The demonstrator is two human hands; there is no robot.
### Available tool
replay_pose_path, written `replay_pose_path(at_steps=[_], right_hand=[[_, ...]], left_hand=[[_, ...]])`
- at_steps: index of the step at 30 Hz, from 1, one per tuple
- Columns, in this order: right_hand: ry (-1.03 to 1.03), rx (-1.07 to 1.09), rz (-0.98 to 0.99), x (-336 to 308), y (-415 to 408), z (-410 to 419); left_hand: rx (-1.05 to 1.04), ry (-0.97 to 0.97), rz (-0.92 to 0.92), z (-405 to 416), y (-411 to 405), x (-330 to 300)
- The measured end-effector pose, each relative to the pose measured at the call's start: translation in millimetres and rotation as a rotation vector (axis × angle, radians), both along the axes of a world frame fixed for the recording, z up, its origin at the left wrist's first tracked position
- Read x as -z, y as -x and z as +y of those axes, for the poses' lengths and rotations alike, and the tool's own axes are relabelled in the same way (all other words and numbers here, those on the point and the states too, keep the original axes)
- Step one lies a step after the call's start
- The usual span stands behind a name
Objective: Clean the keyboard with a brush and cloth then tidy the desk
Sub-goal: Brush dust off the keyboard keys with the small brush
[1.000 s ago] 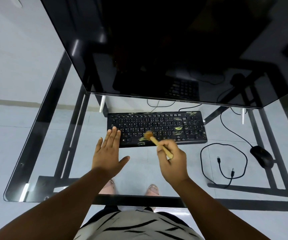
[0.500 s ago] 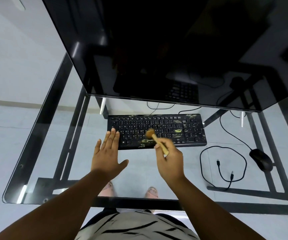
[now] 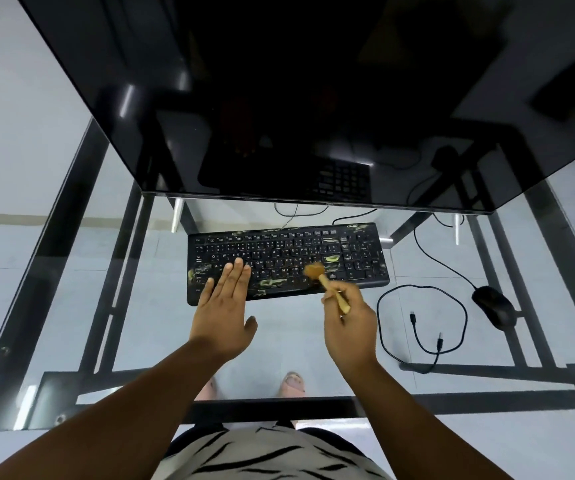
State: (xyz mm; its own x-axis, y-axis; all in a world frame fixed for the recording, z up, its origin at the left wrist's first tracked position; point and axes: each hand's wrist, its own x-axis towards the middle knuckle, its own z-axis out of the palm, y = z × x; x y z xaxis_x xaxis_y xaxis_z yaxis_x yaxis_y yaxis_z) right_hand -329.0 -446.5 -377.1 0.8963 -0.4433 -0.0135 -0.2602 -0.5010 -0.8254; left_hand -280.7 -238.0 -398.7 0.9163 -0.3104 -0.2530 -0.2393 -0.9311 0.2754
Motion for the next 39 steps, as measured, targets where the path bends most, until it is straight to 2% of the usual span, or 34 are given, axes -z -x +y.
replay_pose_path(at_steps=[2,5,7,10,13,17,21,25,29,31,33,34,37,39], right_hand=[[-0.063,0.086,-0.063,-3,-1,-7],[-0.153,-0.056,-0.027,-7,-2,-13],[-0.111,-0.052,-0.007,-4,-3,-18],[-0.143,0.11,-0.058,-1,-9,-28],[-0.147,0.04,-0.033,-1,-15,-31],[-0.151,0.179,-0.05,2,-18,-42],[-0.176,0.084,-0.055,1,-21,-49],[-0.168,0.176,-0.062,3,-25,-58],[-0.168,-0.052,-0.046,2,-28,-59],[-0.115,0.014,-0.045,5,-29,-60],[-0.129,0.153,-0.054,6,-31,-63],[-0.152,0.152,-0.066,4,-32,-62],[-0.199,-0.095,-0.056,-2,-39,-54],[-0.153,-0.139,-0.038,-1,-44,-49]], left_hand=[[0.007,0.002,-0.002,-6,-1,1],[0.027,0.001,-0.007,-14,-2,3],[0.029,0.015,-0.008,-21,-2,3],[0.019,0.057,-0.008,-30,-4,3],[0.034,0.045,-0.01,-35,-4,3],[0.02,0.043,-0.012,-41,-5,5],[0.027,0.035,-0.007,-48,-5,5],[0.02,0.051,-0.008,-56,-5,5],[0.03,0.036,-0.008,-63,-5,6],[0.024,0.044,-0.007,-66,-5,6],[0.017,0.035,-0.006,-68,-5,6],[0.017,0.022,-0.007,-68,-5,6],[0.018,0.009,-0.01,-69,-5,6],[0.016,0.014,-0.008,-70,-5,6]])
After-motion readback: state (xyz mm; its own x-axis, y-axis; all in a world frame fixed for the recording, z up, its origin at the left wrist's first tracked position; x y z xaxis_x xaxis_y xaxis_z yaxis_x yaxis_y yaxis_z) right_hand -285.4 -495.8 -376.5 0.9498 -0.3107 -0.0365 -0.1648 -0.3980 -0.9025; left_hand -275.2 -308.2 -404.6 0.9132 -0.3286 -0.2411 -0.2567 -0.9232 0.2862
